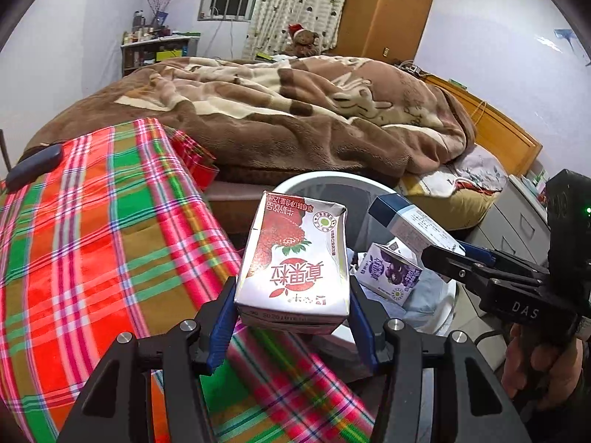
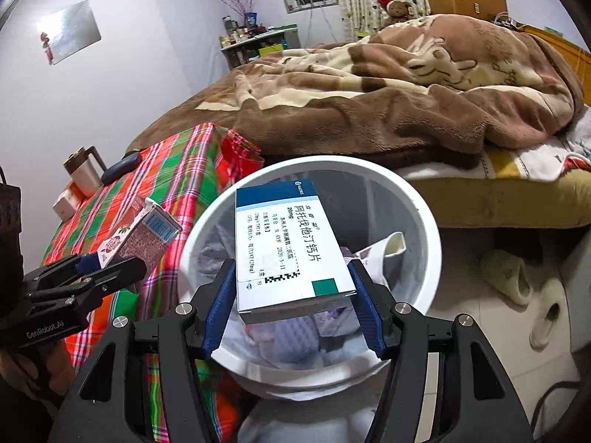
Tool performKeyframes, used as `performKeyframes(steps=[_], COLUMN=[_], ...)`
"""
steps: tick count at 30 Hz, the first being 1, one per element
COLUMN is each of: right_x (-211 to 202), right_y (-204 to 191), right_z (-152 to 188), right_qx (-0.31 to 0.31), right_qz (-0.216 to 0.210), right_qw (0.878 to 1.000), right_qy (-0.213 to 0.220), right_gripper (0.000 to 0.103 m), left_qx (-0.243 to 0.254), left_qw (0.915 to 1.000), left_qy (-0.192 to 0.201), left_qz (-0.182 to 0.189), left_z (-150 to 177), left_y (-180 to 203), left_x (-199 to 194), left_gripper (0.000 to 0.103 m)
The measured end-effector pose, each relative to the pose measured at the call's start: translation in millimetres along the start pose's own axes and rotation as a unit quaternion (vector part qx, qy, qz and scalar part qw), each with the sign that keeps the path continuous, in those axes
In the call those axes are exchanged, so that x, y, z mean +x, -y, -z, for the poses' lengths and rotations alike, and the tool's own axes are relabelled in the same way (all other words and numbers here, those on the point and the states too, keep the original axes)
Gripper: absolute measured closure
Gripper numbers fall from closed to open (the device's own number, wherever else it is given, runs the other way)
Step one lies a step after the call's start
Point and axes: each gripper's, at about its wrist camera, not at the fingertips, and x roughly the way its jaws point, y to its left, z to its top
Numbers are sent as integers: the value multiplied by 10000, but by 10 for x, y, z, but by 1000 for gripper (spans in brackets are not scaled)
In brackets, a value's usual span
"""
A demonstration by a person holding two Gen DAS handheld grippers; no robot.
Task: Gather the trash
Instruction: 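Open both grippers to drop the strawberry carton and medicine box into the bin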
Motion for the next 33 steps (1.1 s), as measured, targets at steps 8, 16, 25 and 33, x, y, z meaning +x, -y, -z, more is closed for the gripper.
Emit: performKeyframes(steps=[8,16,25,33], right_x=[49,129,249,159], right_y=[125,193,233,247], right_z=[-9,-45,-106,-127], right_qx=[149,159,100,142], right_qz=[104,162,180,219], right_qw=[9998,9996,9992,9995], right_qy=[-77,-185,-354,-182], right_gripper=[42,42,42,41], left_qx=[63,125,86,97], left_qw=[9998,9993,9989,9989], left_qy=[-128,-262,-337,-272], left_qz=[101,234,315,370], left_z=[-24,-73,-137,-146], left_y=[87,158,174,199], left_x=[172,369,542,499], left_gripper=[48,47,46,46])
